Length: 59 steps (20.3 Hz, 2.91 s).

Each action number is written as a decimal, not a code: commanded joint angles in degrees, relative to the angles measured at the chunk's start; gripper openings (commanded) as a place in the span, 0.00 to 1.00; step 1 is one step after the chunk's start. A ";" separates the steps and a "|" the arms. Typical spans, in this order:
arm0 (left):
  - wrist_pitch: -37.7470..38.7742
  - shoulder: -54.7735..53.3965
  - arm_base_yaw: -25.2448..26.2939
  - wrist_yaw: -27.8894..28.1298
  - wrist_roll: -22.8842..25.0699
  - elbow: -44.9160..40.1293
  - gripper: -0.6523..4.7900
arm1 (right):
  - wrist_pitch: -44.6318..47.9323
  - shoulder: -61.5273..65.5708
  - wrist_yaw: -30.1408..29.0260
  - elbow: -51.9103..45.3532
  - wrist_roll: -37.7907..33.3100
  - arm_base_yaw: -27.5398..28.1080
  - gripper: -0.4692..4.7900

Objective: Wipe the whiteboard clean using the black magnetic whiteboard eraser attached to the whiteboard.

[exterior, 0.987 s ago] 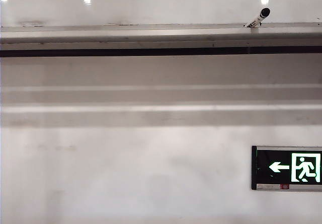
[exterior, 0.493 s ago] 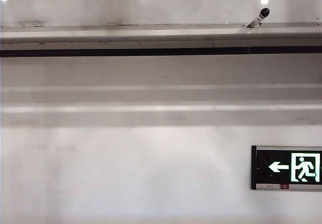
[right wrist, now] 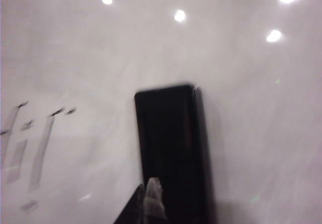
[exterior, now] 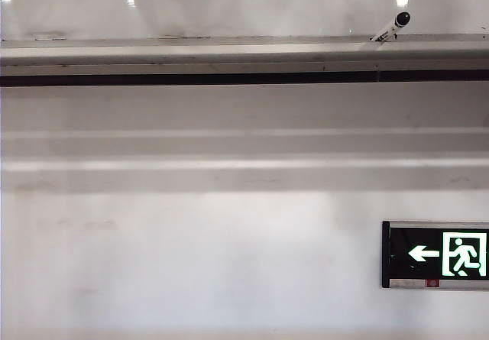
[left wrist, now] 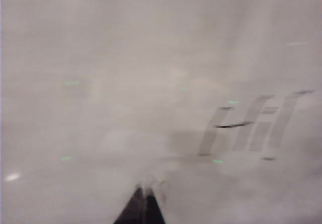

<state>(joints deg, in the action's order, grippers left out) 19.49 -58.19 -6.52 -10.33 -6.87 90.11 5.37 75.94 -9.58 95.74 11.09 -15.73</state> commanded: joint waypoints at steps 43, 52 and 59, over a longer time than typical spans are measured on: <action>-2.43 -1.46 -8.28 -2.58 0.85 0.26 0.11 | 23.63 20.50 12.02 0.39 13.49 -13.97 0.37; -2.40 -1.46 -8.26 -2.82 0.83 0.26 0.11 | 26.60 23.17 15.93 1.05 16.59 -16.68 0.70; -2.40 -1.46 -8.28 -3.02 0.81 0.26 0.11 | 28.26 20.37 16.06 1.03 17.51 -18.45 0.75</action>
<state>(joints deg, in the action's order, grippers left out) 17.82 -59.83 -14.79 -12.95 -6.04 90.08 31.73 98.65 6.39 96.42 28.16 -33.63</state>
